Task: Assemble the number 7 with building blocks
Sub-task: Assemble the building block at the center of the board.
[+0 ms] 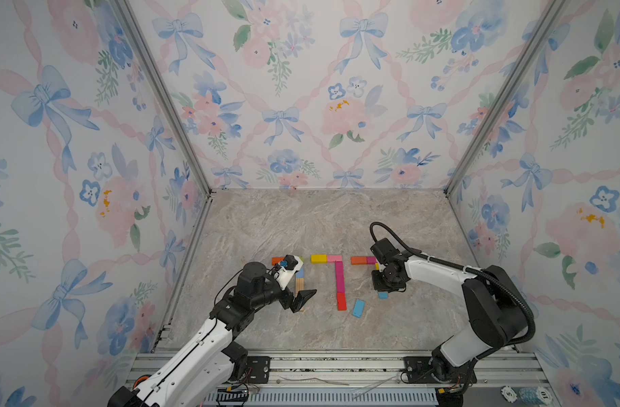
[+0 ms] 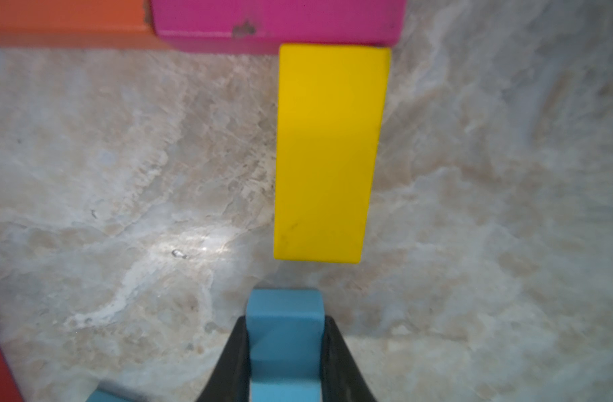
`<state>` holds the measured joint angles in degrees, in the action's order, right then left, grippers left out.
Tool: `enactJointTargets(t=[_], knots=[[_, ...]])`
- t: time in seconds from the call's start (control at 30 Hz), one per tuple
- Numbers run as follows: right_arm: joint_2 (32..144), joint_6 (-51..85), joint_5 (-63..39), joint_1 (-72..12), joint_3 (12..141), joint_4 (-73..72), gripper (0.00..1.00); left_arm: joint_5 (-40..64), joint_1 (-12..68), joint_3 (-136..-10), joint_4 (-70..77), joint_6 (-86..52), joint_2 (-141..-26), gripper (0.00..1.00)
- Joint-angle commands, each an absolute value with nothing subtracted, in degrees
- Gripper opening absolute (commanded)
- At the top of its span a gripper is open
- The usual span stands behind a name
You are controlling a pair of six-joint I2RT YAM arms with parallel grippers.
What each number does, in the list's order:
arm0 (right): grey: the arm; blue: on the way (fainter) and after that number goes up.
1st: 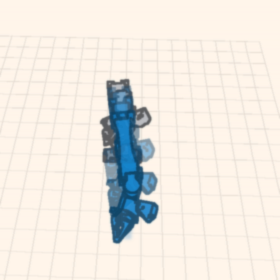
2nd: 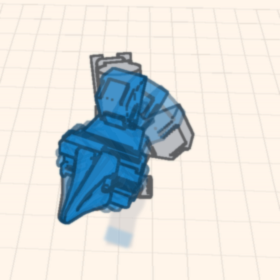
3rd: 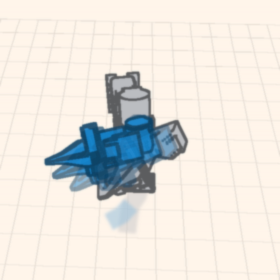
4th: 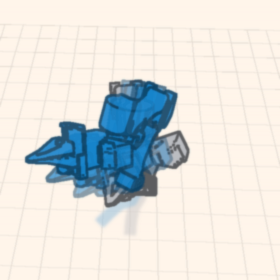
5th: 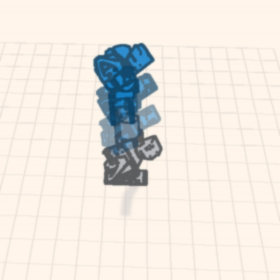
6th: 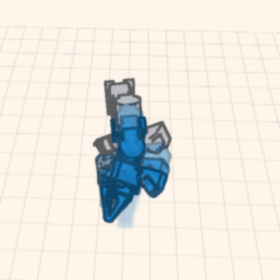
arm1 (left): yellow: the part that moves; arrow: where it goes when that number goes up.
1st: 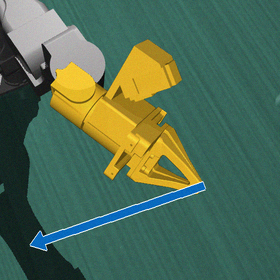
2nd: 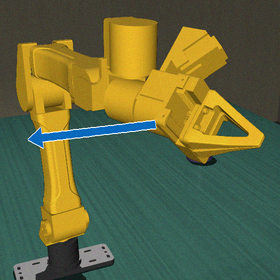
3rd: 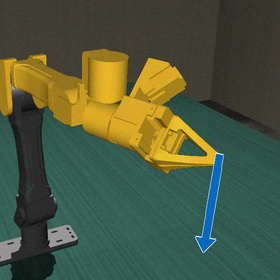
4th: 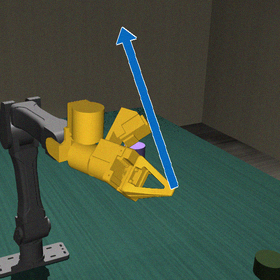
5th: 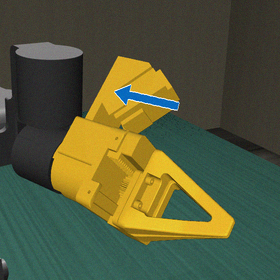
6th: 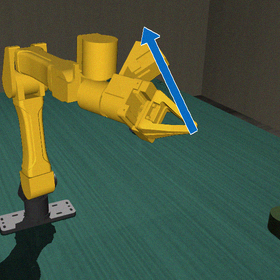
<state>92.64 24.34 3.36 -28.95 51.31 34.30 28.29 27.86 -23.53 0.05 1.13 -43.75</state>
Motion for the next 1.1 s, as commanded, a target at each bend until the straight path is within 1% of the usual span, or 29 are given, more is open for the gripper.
enactJointTargets(t=[0.0,0.27,0.37,0.43,0.53,0.6,0.63,0.73,0.8,0.9,1.03,1.07], knots=[[96.79,23.22,3.89,-27.61,49.66,31.87,0.13,27.86,28.26,-23.63,-0.42,2.19,-44.28,0.98],[98.77,23.53,3.41,-26.57,50.95,32.01,0.14,27.77,28.27,-23.58,-0.44,2.25,-44.38,0.98],[99.31,24.35,3.94,-26.47,51.50,32.42,0.16,27.86,28.27,-23.57,-0.40,2.21,-44.47,0.98],[99.47,24.58,4.17,-26.58,51.77,32.91,0.24,27.93,28.21,-23.61,-0.44,2.20,-44.56,0.98],[98.99,25.37,4.88,-27.11,51.67,33.81,0.42,27.95,28.17,-23.60,-0.44,2.20,-44.62,0.98],[98.29,26.21,5.93,-27.82,51.34,34.64,0.59,28.04,28.22,-23.59,-0.44,2.19,-44.59,0.98],[98.03,26.47,6.50,-28.19,51.26,34.99,0.62,28.04,28.23,-23.68,-0.44,2.18,-44.52,0.98],[97.31,27.19,7.25,-29.08,50.77,35.77,0.62,28.12,28.21,-23.72,-0.43,2.15,-44.52,0.98],[96.68,27.49,7.12,-29.18,50.06,35.68,0.60,28.12,28.24,-23.64,-0.44,2.18,-44.32,0.98],[95.67,27.87,6.73,-29.31,49.24,35.77,0.50,28.04,28.24,-23.69,-0.44,2.09,-44.28,0.98],[95.10,28.04,6.42,-29.44,48.24,35.95,0.41,27.95,28.23,-23.62,-0.44,2.09,-44.26,0.98],[93.37,28.05,6.33,-29.44,48.08,35.95,0.39,27.95,28.29,-23.63,-0.40,2.11,-44.23,0.98]])
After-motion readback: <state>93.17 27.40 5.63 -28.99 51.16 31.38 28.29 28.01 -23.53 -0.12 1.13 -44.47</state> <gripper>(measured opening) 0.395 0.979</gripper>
